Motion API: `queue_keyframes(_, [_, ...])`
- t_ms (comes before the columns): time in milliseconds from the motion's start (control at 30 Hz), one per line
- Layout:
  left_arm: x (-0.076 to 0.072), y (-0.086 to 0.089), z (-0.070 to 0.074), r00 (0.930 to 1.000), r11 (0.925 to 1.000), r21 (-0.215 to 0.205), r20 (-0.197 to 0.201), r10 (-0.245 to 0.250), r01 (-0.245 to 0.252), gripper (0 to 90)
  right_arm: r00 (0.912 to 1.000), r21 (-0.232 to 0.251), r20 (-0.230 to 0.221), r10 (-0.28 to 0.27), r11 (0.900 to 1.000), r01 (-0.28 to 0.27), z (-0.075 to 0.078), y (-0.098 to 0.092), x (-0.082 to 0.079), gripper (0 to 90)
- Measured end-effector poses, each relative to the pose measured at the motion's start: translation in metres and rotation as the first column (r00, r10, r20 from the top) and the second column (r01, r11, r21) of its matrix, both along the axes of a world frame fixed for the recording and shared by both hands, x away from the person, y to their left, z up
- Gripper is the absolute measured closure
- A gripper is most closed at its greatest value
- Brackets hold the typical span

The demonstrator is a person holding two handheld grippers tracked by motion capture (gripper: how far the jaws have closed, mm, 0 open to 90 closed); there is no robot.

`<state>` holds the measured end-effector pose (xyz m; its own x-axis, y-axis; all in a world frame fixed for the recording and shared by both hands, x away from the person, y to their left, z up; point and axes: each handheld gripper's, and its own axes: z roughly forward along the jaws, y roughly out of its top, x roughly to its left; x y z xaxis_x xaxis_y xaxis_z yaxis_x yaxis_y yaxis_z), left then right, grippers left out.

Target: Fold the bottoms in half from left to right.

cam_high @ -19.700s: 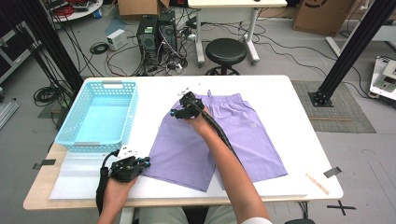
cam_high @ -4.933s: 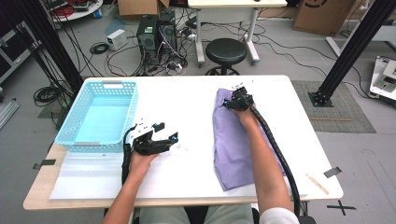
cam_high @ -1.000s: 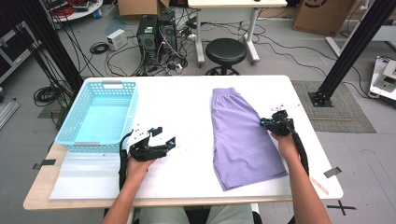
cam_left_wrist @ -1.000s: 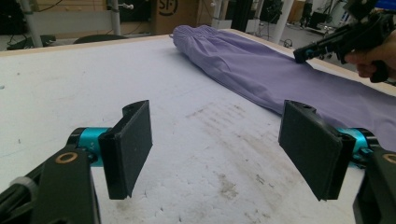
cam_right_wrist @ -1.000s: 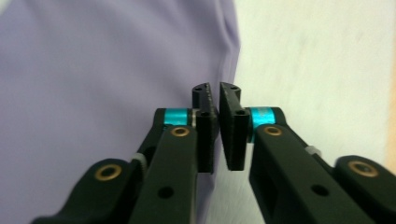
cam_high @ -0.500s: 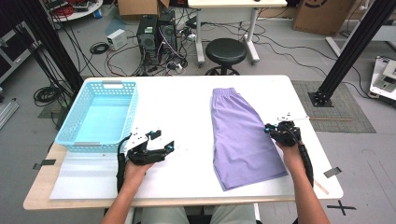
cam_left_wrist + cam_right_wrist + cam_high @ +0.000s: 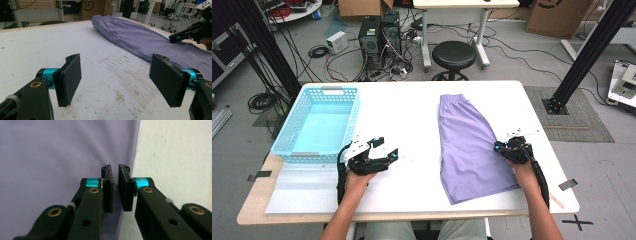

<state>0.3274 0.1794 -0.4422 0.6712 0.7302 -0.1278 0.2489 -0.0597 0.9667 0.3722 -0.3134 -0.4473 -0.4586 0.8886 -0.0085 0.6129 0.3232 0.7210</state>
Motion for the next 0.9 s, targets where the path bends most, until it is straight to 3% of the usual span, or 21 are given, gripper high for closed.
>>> queue_keyframes(67, [0.0,0.0,0.0,1.0,1.0,-0.003,-0.001,0.002,-0.002,25.9,0.9997,0.018,0.025,-0.005,1.0,0.005,0.003,-0.003,-0.009,76.4])
queue_keyframes(267, [-0.003,-0.001,0.002,1.0,1.0,-0.003,0.007,-0.003,0.003,25.9,0.9976,0.04,0.069,-0.007,0.999,0.004,0.013,-0.011,-0.031,78.8])
queue_keyframes(467, [-0.002,-0.003,0.002,0.9999,0.9999,-0.001,0.007,-0.011,0.011,25.9,0.9998,-0.009,0.02,0.011,1.0,-0.01,0.002,-0.014,-0.038,84.2])
queue_keyframes(700, [-0.002,-0.003,0.002,1.0,1.0,-0.005,0.003,-0.006,0.006,25.9,0.9998,0.0,-0.003,0.022,1.0,-0.022,0.001,-0.021,-0.052,84.1])
queue_keyframes(900, [-0.002,-0.003,0.002,1.0,1.0,-0.002,0.004,-0.007,0.007,25.9,0.9959,0.063,0.076,0.049,0.997,-0.054,0.015,-0.021,-0.074,78.7])
